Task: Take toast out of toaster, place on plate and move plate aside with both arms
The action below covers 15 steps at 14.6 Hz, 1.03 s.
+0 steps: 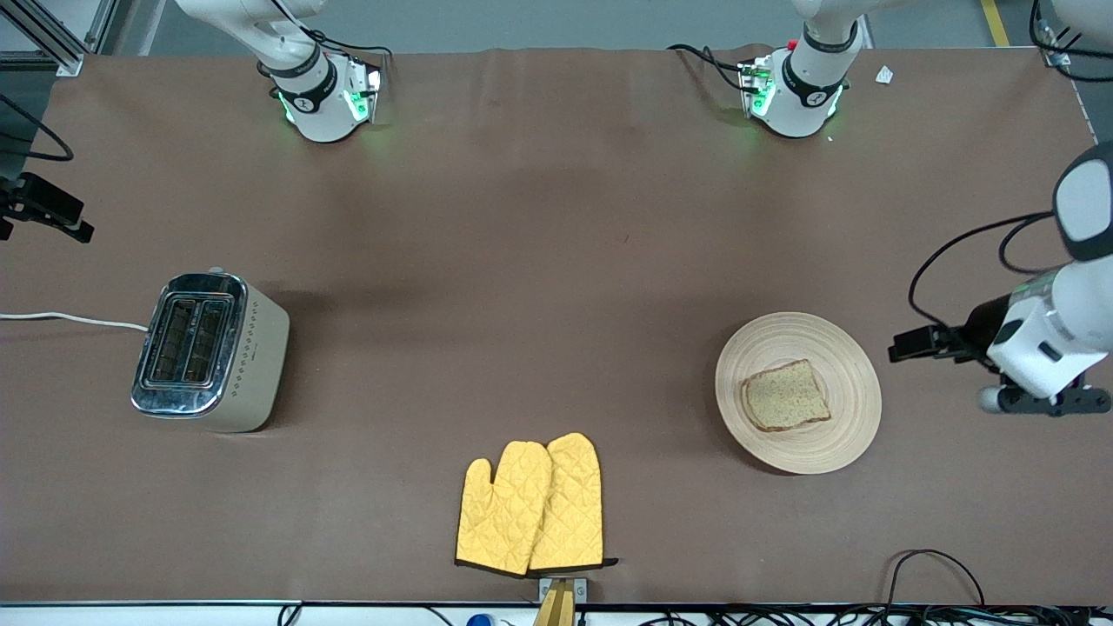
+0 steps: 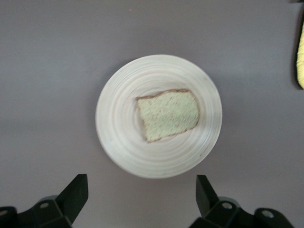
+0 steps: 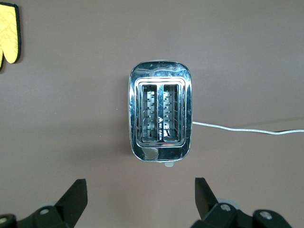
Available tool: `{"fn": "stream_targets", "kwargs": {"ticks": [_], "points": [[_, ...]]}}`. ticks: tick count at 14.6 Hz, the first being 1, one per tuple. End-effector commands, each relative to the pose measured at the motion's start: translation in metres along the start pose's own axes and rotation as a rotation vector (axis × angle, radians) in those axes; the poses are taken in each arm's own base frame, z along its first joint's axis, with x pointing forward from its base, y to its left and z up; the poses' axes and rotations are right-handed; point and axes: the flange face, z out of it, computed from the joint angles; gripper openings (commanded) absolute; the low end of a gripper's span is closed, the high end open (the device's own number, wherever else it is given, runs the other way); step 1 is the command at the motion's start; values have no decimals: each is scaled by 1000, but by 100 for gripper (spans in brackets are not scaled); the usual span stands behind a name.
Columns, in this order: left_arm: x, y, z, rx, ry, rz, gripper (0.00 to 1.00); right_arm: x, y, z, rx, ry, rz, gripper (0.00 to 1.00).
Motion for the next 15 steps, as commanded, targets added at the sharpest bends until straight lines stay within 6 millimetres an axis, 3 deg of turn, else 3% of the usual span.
{"fn": "stream_targets", "kwargs": {"ticks": [1, 3, 7, 10, 15], "points": [[-42, 3, -46, 81, -25, -16, 100, -6, -1, 0, 20, -1, 17, 100], [-59, 9, -74, 82, 1, -14, 100, -6, -1, 0, 18, -1, 17, 100], [-111, 10, -93, 95, -17, -20, 100, -7, -1, -1, 18, -1, 17, 100], [-129, 14, -94, 105, -14, -10, 100, -7, -1, 0, 18, -2, 17, 100], [-150, 37, -113, 123, 23, 34, 100, -7, -1, -1, 20, -1, 17, 100]]}}
